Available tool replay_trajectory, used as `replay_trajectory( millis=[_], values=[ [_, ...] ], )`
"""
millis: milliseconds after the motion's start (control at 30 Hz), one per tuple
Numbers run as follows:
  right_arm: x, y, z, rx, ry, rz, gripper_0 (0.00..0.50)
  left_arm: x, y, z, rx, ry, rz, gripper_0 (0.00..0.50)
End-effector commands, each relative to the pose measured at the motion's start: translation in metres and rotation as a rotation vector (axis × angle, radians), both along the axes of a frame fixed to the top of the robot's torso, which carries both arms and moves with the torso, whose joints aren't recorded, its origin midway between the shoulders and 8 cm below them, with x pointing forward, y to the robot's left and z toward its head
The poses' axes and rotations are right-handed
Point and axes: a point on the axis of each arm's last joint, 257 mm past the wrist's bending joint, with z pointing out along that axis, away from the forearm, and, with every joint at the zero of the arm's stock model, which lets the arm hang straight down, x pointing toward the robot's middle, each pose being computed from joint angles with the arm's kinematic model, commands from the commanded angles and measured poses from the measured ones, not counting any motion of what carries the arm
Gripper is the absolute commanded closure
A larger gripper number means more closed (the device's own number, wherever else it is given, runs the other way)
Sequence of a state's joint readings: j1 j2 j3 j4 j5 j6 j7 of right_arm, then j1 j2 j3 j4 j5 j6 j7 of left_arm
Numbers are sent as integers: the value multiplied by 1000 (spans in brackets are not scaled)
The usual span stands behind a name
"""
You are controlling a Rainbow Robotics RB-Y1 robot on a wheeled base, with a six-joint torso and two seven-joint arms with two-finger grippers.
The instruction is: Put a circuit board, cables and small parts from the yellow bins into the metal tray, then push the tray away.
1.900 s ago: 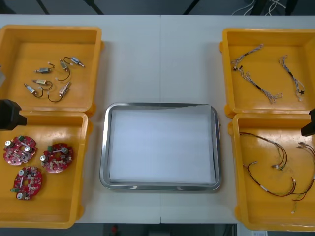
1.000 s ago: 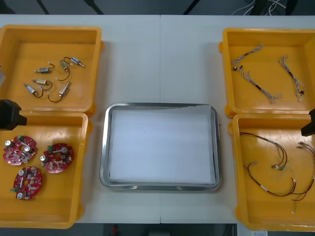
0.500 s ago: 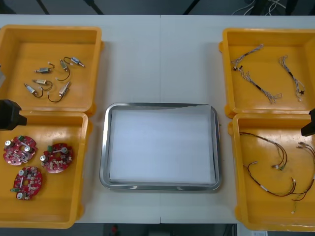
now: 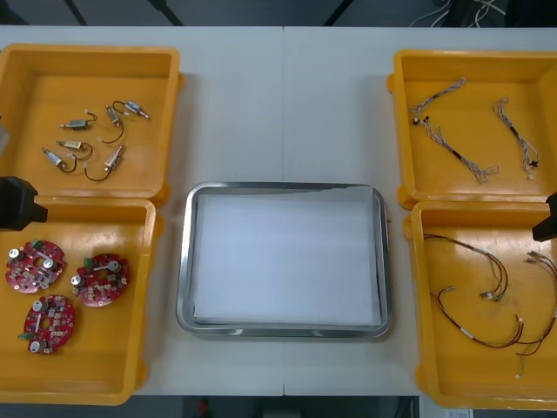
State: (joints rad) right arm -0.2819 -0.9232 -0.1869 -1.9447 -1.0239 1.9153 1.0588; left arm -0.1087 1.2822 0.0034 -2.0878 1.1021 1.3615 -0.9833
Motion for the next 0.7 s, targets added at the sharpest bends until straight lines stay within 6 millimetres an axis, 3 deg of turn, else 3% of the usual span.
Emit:
replay_trajectory(
  millis=[33, 700],
  values=[
    [-1, -11, 15, -27, -29, -11, 0, -5, 2, -10, -13, 18, 26, 0],
    [-1, -11, 15, -27, -29, -11, 0, -5, 2, -10, -13, 18, 26, 0]
  ],
)
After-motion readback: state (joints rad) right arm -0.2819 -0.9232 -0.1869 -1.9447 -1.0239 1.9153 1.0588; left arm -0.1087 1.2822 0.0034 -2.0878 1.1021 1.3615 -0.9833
